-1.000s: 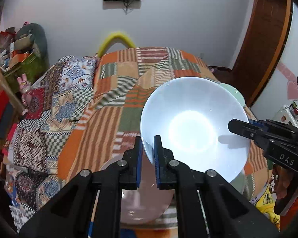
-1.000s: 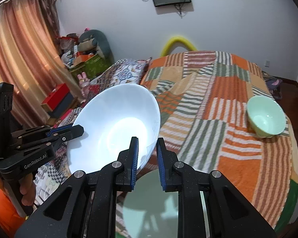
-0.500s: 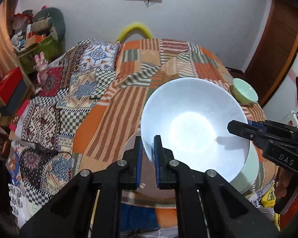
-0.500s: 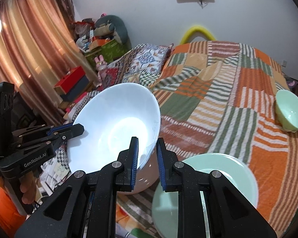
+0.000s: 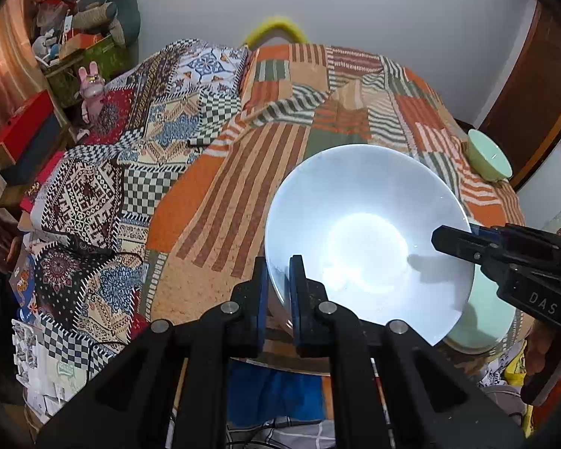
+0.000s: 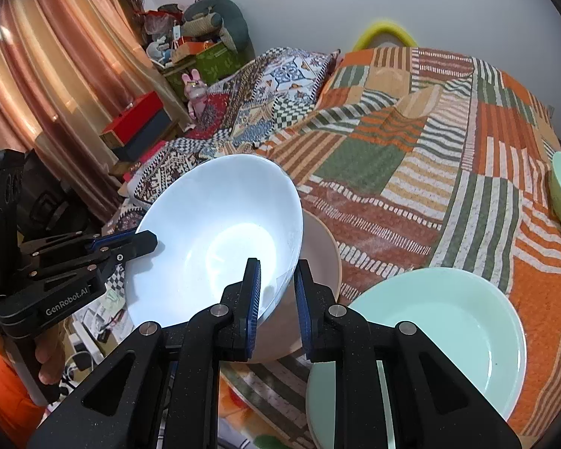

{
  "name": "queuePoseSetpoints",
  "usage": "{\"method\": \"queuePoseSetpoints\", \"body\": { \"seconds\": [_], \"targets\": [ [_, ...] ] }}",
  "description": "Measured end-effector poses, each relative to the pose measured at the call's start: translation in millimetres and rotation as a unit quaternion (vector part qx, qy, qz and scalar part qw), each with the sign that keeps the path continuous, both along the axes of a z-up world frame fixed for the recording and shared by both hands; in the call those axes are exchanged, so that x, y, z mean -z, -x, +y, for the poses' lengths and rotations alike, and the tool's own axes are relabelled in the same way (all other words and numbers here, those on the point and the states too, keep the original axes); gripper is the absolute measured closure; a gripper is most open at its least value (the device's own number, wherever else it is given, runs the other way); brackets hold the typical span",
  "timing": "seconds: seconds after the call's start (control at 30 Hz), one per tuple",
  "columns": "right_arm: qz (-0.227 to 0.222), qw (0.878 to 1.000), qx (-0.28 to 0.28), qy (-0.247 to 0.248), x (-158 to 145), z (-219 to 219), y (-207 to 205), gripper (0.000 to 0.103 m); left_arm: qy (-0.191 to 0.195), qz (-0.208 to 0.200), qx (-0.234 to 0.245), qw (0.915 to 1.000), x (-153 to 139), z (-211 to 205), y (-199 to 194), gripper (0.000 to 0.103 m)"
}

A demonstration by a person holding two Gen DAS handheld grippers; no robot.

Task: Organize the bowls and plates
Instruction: 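Lower the white spotted bowl onto the pale pink bowl with both grippers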

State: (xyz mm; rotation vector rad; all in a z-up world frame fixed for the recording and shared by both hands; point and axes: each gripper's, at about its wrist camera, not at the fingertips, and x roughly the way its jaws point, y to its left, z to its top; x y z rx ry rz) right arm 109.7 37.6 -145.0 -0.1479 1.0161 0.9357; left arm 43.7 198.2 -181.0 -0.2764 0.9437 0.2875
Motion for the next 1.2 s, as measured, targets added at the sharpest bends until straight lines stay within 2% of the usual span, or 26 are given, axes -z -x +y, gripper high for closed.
{"method": "queuePoseSetpoints", "body": {
  "seconds": [0.33,0.63,1.2],
  "targets": [
    [0.014,0.999,0.001,0.033,21.9,8.1,-4.3,0.086,0.015,0.031,0.000,0.9994,33.1,4.0,-11.2,0.093],
    [0.026,0.998,0.002,0.049,36.7,13.1,-11.5,0.086,0.022,0.047,0.002,0.9986,50.5,7.7,-21.4,0.093],
    [0.038,0.998,-0.005,0.058,49.7,18.7,-12.5,0.084,-0.001,0.047,-0.009,0.9988,55.1,11.3,-29.6,0.092]
  ]
}}
